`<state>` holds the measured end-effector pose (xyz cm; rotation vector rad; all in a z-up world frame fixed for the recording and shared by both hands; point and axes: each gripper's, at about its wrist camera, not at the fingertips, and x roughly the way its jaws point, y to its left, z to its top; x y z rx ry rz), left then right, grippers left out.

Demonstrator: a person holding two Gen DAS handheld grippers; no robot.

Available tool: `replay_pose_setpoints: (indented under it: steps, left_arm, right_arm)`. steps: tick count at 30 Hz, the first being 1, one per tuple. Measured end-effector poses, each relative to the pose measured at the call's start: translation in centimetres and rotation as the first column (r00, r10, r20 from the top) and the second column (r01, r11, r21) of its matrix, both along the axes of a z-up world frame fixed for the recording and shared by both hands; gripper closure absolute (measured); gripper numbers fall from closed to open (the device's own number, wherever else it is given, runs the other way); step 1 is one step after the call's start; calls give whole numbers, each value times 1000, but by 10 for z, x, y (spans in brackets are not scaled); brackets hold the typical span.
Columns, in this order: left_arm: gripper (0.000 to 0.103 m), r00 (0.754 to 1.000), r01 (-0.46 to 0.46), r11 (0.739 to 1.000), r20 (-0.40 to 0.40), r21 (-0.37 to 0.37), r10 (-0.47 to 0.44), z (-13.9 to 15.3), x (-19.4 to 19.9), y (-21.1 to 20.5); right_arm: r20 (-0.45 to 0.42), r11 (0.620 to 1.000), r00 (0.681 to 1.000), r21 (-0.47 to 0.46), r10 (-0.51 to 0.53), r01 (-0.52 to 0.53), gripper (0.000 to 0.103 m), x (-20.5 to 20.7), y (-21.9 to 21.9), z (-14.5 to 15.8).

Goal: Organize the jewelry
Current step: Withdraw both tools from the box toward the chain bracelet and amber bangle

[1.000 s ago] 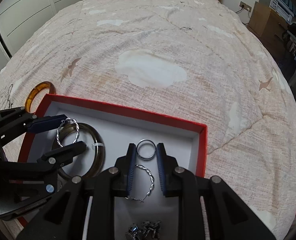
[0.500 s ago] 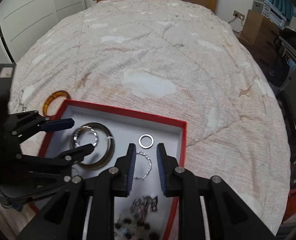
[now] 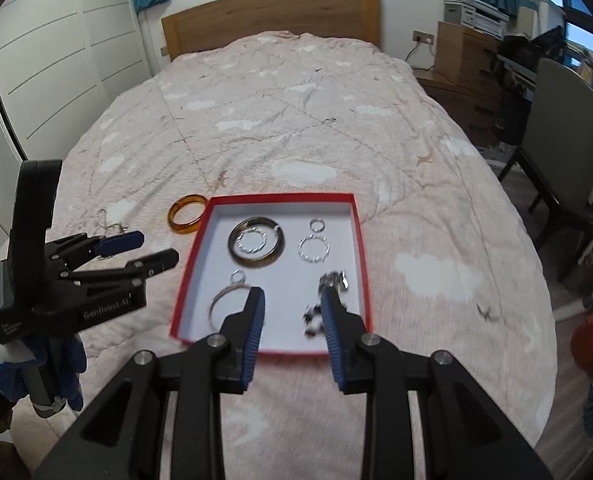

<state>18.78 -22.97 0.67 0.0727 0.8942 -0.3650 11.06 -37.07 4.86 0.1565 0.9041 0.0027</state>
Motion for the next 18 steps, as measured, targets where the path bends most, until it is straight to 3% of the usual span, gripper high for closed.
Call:
replay_pose_setpoints:
  steps: [5, 7, 11, 18]
  left_arm:
    - [45, 1000, -3, 1000, 24, -17, 3, 18, -28, 12]
    - [40, 999, -3, 999, 35, -35, 4, 27, -42, 20]
    - [34, 997, -9, 998, 77, -55, 13, 41, -64, 35]
    - [34, 988, -41, 996, 144, -76, 52, 52, -92, 72]
  right_arm:
    - [19, 999, 1000, 32, -24, 23, 75, -46, 21, 10]
    - [21, 999, 999, 28, -31, 30, 74, -59, 29, 12]
    - [30, 999, 998, 28, -47, 47, 74, -74, 40, 20]
    - [65, 998, 996, 18, -57, 56, 74, -90, 69, 34]
